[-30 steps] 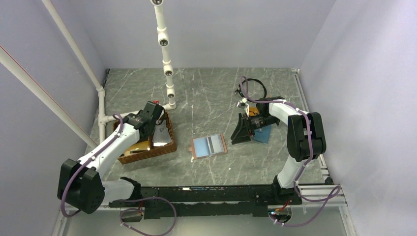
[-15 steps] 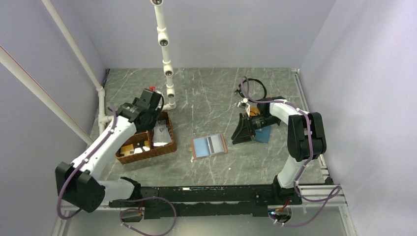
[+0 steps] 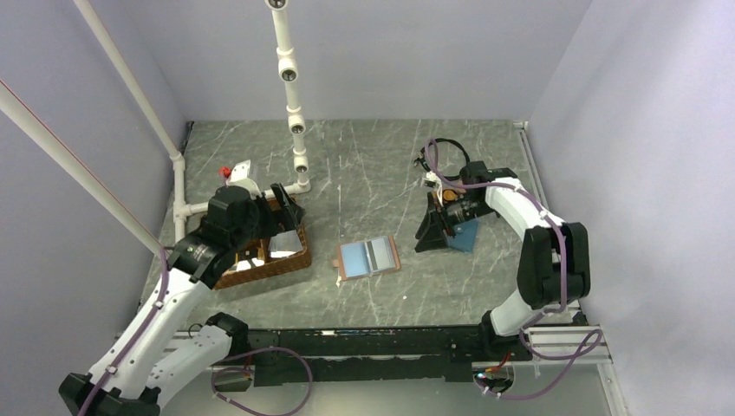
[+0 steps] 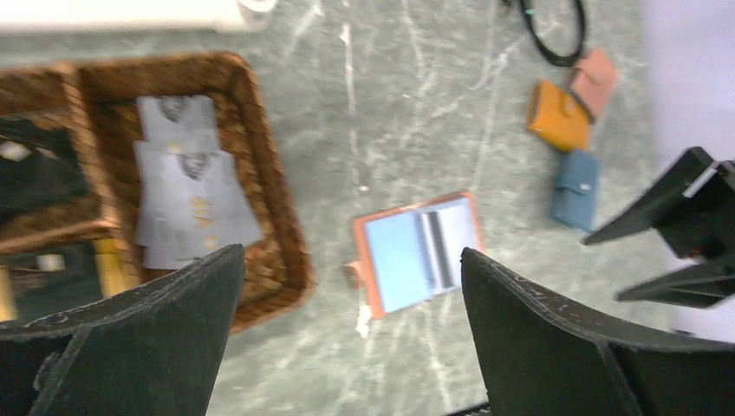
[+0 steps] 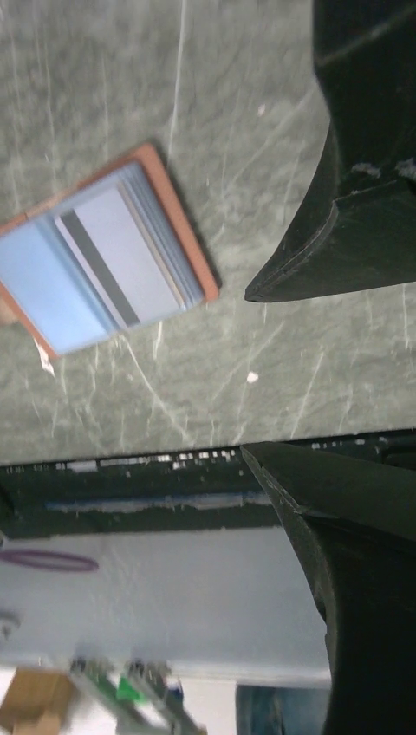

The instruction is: Take the credit cards out of the card holder

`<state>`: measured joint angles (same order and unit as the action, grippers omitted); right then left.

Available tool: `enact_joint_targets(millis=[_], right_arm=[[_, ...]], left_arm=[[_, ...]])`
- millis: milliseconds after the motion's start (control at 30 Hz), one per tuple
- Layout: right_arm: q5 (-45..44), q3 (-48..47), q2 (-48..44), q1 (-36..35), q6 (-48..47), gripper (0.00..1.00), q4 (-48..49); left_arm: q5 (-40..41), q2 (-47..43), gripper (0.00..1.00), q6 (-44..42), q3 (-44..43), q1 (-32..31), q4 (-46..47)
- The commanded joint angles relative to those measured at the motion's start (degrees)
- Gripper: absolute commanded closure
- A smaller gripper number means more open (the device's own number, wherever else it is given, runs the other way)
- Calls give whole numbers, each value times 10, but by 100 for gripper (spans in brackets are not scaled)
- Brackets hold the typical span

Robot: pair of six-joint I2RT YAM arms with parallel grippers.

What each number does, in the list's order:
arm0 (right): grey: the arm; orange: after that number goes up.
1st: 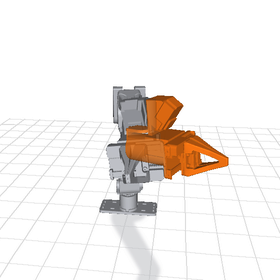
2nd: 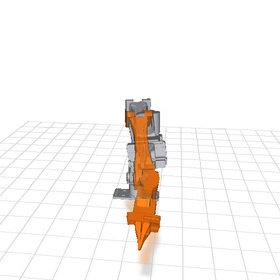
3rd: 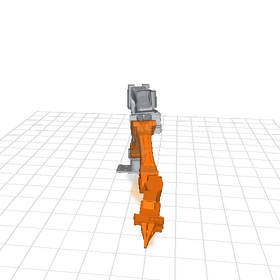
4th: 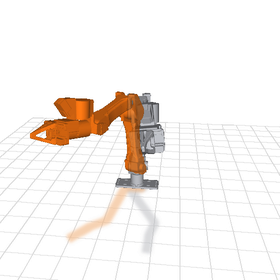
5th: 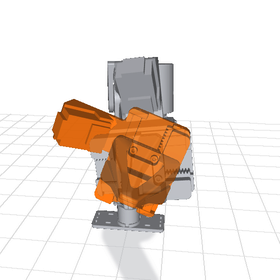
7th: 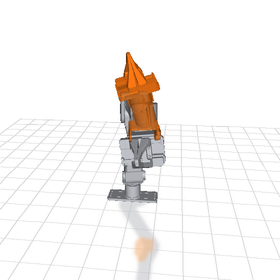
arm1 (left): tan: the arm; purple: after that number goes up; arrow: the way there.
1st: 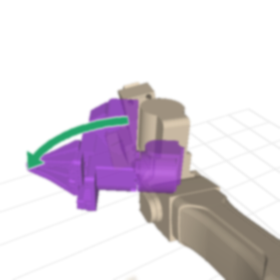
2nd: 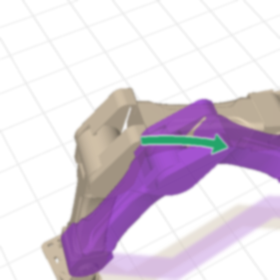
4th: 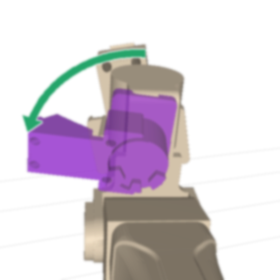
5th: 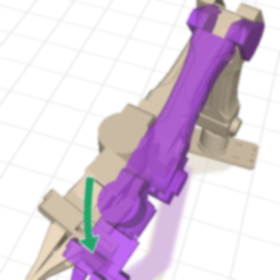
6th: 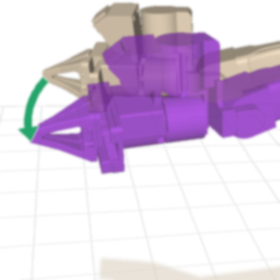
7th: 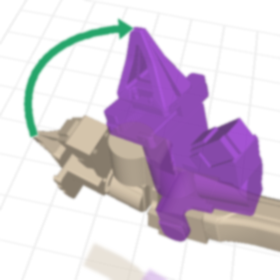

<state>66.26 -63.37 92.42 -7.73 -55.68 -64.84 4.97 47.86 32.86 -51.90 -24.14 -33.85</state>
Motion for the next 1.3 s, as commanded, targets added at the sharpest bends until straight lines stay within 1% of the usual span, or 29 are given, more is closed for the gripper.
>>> enact_joint_targets(millis=[0,133,233,300,400,467,567,633,733,800,900,1100,1133,1267], right_arm=[[-72,-12,-68,-9,75,37,113],[-90,3,-102,-23,133,35,173],[-89,14,-113,-35,179,35,200],[-84,27,-120,-49,224,35,227],[-78,72,-130,-63,336,39,315],[-77,99,-133,-64,336,39,364],[-77,117,-122,-64,336,39,409],[-77,127,-109,-64,336,39,436],[-77,135,-80,-67,336,39,473],[-77,128,-55,-70,336,39,479],[-77,107,-15,-77,336,39,475],[-77,64,54,-96,336,39,448],[-77,62,60,-99,336,39,448],[-77,58,74,-110,336,39,452]], left_arm=[[-105,-19,0,152,55,-2,141],[-182,13,1,176,63,-2,171],[-252,51,2,195,71,-3,229],[-276,75,3,206,72,-14,263],[-254,113,4,205,65,-67,287],[-229,144,5,195,49,-102,280],[-193,186,6,202,44,-139,291],[-179,207,9,223,59,-152,321],[-168,242,16,258,92,-163,373],[-167,265,20,274,102,-167,390],[-165,290,27,282,103,-172,388],[-163,337,33,286,98,-173,385],[-165,346,35,285,95,-173,384],[-169,378,38,274,75,-173,363]])
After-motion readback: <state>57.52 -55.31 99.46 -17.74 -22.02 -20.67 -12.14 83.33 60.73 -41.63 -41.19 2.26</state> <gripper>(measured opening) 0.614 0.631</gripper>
